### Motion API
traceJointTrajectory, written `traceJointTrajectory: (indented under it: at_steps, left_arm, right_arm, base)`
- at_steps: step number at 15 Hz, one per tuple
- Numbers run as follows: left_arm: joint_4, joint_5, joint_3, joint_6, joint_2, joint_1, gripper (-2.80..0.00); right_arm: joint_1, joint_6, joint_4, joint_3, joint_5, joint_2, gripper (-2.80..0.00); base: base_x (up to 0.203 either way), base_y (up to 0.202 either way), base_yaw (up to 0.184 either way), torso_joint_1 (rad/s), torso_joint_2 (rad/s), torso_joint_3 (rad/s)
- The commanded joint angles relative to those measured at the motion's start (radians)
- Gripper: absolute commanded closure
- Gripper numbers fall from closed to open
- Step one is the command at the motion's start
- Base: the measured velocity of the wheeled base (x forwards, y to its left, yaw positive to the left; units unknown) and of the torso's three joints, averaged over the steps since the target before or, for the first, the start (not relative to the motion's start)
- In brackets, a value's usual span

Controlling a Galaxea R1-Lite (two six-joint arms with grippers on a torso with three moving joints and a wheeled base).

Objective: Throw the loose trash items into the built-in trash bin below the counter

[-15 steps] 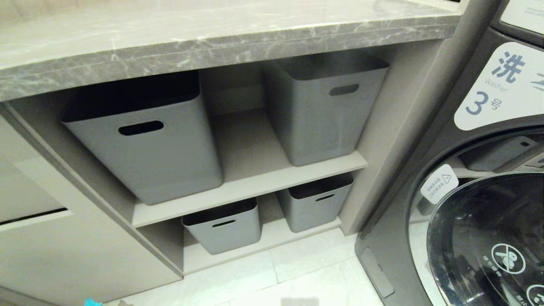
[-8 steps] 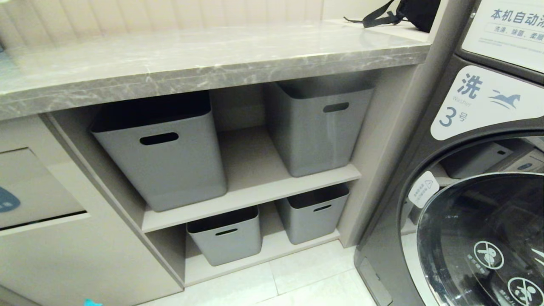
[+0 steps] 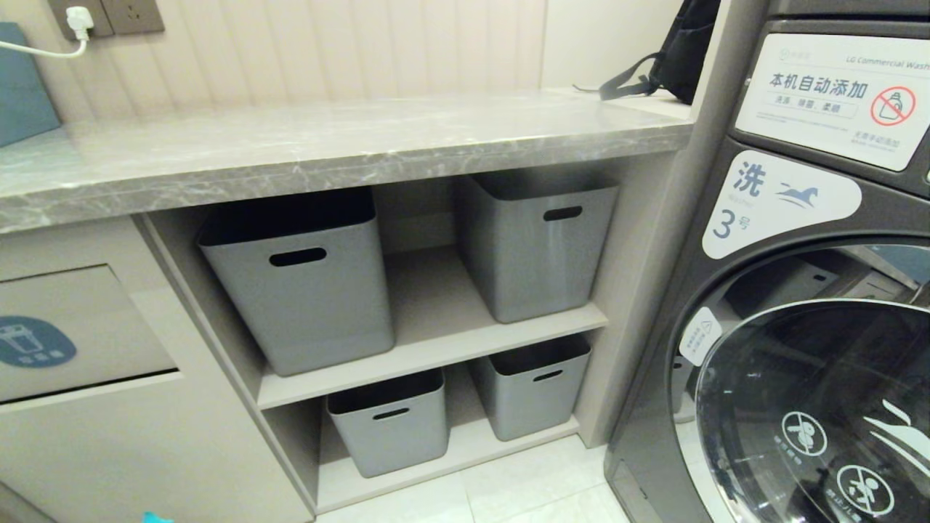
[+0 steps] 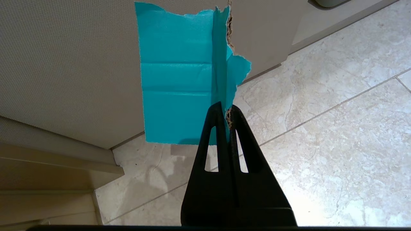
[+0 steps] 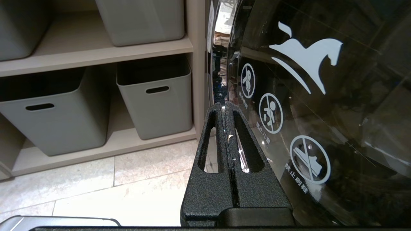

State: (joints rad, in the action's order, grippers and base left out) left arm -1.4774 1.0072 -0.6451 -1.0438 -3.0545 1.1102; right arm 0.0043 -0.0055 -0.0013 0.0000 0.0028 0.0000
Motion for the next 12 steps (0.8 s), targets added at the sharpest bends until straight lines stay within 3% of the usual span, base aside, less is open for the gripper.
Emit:
traceJointTrajectory:
  at_steps: [1,5,9,12]
  left_arm:
    - [-0.003,0.006,-0.003,0.003,0.011,0.001,0.00]
    - [0.101,0.044,0.052,0.023,0.208,0.040,0.00]
    - [0.164,0.281,0.142,0.024,0.395,0.103,0.00]
    - [0.164,0.302,0.175,0.075,0.486,0.096,0.00]
  right_arm:
    - [0.000,-0.001,0.000,0.000,0.000,-0.002,0.00]
    - [0.000,-0.001,0.000,0.000,0.000,-0.002,0.00]
    - [0.000,-0.001,0.000,0.000,0.000,-0.002,0.00]
    - [0.000,-0.001,0.000,0.000,0.000,-0.002,0.00]
  base:
    - [0.000,0.000,0.000,0.002,0.00,0.105]
    - [0.000,0.000,0.000,0.003,0.00,0.010]
    - [0.000,0.000,0.000,0.000,0.00,0.000]
    - [0.000,0.000,0.000,0.000,0.00,0.000]
